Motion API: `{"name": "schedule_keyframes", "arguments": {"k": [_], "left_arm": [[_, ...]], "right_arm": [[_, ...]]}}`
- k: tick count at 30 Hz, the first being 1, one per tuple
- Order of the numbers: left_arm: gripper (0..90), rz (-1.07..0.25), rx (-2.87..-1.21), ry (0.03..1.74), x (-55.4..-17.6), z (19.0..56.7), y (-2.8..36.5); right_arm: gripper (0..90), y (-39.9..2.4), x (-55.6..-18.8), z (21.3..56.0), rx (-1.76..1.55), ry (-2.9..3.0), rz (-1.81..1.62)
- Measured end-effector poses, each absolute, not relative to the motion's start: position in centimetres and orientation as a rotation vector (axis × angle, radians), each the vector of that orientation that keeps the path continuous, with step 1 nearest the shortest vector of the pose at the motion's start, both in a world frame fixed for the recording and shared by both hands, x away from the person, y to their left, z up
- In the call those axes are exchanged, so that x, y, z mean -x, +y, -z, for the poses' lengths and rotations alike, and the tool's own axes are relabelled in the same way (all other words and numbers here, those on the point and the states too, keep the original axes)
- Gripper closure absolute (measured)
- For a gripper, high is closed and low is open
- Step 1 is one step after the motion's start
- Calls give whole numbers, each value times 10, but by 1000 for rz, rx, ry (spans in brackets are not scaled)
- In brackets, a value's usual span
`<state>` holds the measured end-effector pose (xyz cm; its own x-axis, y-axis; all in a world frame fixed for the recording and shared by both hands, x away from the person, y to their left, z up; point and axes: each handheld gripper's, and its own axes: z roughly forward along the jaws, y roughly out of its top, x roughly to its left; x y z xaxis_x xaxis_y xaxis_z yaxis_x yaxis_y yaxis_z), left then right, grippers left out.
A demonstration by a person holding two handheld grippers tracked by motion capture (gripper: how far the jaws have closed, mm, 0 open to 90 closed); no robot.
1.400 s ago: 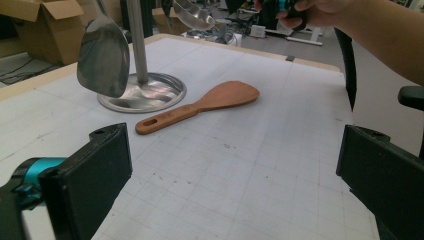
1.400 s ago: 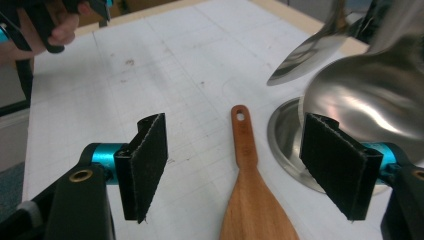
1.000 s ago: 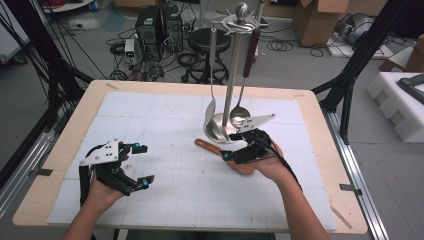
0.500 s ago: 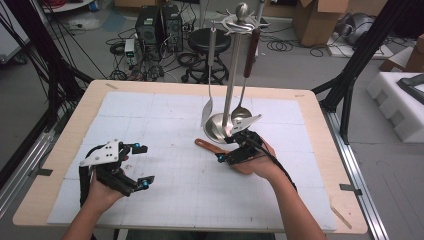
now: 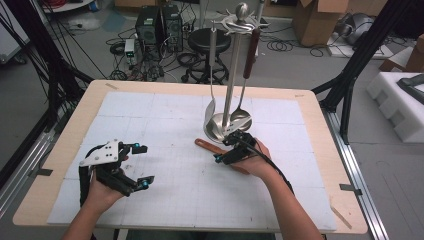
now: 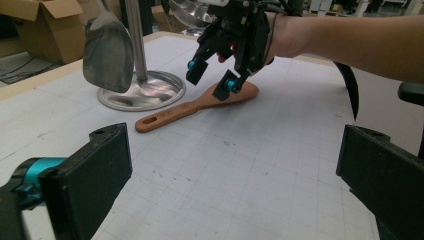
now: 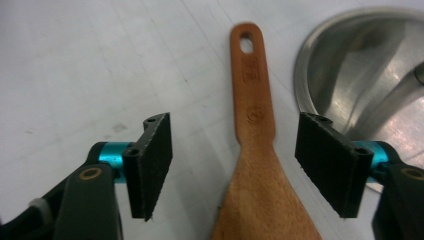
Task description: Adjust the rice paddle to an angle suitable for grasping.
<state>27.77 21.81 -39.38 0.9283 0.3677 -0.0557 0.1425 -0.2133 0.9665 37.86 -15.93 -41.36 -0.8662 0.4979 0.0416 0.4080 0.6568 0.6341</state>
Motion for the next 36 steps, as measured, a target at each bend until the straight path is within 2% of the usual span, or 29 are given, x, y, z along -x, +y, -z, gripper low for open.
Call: {"name": "schedule_keyframes", "arguments": {"k": [7,9,11,20,36], "left_arm": [[17,-213,-1787,387,-278,394,218],[17,-212,-1786,390,-278,395,218],[17,-214,-1790,384,-278,395,217],[17,-214,-1790,389,-276,395,220],[17,-214,-1784,387,-275,394,220]], "right_arm": [[409,-154,-387,431,-778,2755,-837],[496,-155,-388,431,-791,2761,-858],[637,-154,-387,430,-776,2764,-859],[669,-153,-379,427,-750,2783,-830],[677,-176,-323,425,-642,2862,-830]]}}
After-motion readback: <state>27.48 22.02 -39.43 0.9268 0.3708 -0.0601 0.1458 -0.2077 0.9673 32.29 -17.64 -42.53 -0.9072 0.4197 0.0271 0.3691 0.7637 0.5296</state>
